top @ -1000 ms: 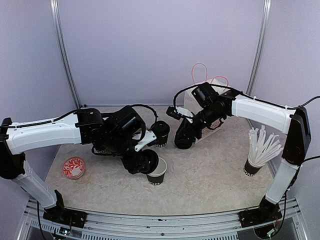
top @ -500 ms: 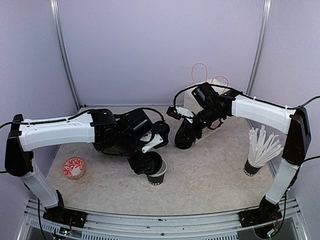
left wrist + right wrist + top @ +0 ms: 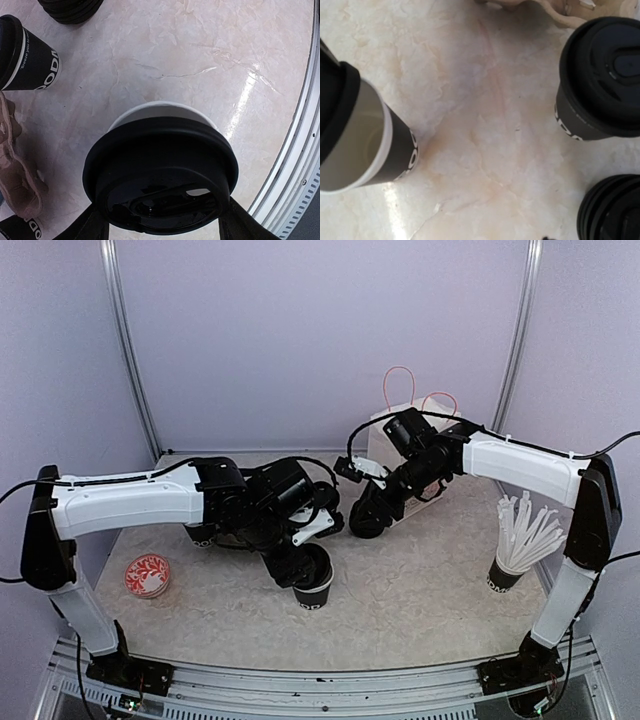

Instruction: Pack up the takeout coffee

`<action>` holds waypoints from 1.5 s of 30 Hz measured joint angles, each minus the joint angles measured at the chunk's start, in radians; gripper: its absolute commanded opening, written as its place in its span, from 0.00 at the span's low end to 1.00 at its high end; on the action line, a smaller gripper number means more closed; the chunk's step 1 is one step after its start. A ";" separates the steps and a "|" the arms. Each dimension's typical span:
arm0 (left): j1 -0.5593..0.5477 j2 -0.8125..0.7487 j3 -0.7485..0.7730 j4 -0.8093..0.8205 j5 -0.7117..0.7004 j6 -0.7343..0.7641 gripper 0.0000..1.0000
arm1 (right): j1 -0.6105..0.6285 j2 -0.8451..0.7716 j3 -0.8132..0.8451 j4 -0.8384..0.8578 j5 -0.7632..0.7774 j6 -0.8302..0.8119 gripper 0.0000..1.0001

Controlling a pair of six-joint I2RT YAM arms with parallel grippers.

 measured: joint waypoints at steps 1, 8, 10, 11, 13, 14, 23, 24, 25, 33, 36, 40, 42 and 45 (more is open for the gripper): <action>0.000 0.003 0.001 0.001 0.001 0.001 0.68 | 0.000 0.000 -0.002 0.000 0.001 0.000 0.52; 0.000 0.031 0.022 0.011 0.002 0.006 0.78 | 0.000 0.000 -0.007 0.000 0.012 0.000 0.52; 0.000 0.037 0.025 0.020 0.000 0.006 0.80 | 0.000 0.000 -0.007 0.000 0.016 0.000 0.53; 0.000 0.040 0.025 0.025 -0.001 0.006 0.81 | 0.000 0.000 -0.007 0.000 0.018 0.000 0.53; 0.000 0.046 0.025 0.035 -0.002 0.006 0.83 | 0.000 0.000 -0.008 0.000 0.020 0.000 0.53; -0.001 0.049 0.025 0.042 -0.003 0.006 0.85 | 0.000 0.000 -0.008 0.000 0.021 0.000 0.53; -0.060 0.045 0.020 0.105 -0.075 0.025 0.91 | 0.000 0.000 -0.008 0.000 0.026 0.004 0.53; -0.066 0.039 0.018 0.109 -0.084 0.024 0.91 | 0.000 0.000 -0.009 0.000 0.025 0.006 0.53; -0.067 0.030 0.016 0.113 -0.092 0.021 0.90 | 0.000 0.000 -0.011 0.001 0.024 0.011 0.54; 0.048 -0.169 -0.132 0.219 -0.050 -0.107 0.74 | -0.016 0.000 -0.099 0.009 -0.157 0.109 0.59; 0.134 -0.227 -0.210 0.303 0.023 -0.206 0.71 | -0.016 0.005 -0.117 0.013 -0.250 0.150 0.58; 0.191 -0.235 -0.292 0.411 0.110 -0.317 0.70 | -0.016 0.037 -0.129 0.036 -0.373 0.205 0.56; 0.198 -0.233 -0.324 0.452 0.151 -0.360 0.70 | -0.016 0.057 -0.143 0.043 -0.417 0.227 0.54; 0.202 -0.222 -0.339 0.497 0.191 -0.401 0.68 | -0.014 0.084 -0.158 0.049 -0.452 0.246 0.53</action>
